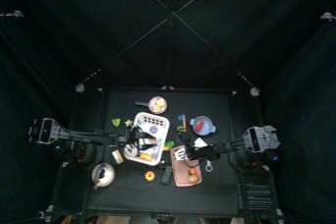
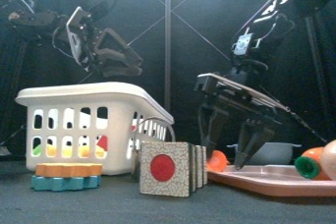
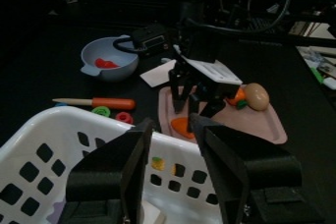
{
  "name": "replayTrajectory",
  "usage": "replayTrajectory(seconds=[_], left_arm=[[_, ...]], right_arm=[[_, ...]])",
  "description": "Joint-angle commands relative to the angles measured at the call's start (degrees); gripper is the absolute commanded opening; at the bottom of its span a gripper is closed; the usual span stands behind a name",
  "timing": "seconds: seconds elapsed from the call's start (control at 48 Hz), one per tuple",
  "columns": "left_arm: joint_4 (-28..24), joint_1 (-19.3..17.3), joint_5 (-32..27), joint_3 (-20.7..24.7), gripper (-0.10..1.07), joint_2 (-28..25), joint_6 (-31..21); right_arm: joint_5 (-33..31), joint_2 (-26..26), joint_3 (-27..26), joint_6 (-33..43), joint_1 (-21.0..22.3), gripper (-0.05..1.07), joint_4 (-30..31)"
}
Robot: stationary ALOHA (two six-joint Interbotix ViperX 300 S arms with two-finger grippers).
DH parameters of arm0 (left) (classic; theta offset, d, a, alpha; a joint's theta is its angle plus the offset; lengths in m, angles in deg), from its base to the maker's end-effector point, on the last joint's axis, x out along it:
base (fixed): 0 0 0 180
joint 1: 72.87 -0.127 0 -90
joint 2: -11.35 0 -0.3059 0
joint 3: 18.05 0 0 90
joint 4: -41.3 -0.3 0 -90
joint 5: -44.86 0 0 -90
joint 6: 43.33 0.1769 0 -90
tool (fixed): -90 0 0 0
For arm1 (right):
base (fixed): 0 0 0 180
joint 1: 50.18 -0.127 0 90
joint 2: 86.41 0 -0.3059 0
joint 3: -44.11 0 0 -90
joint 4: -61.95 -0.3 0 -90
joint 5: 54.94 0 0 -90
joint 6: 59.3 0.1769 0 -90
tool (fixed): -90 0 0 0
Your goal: Grab carrot bottom
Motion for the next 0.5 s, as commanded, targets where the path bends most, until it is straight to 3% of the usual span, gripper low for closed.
replayTrajectory(seconds=[0.0, 0.479], left_arm=[[-0.1, -0.1, 0.3, 0.5, 0.78, 0.5, 0.0], [-0.1, -0.1, 0.2, 0.4, 0.78, 0.5, 0.0]], right_arm=[[-0.1, 0.1, -2.4, -0.1, 0.4, 0.93, 0.5], [0.0, 2.2, -3.4, -0.3, 0.0, 0.93, 0.4]])
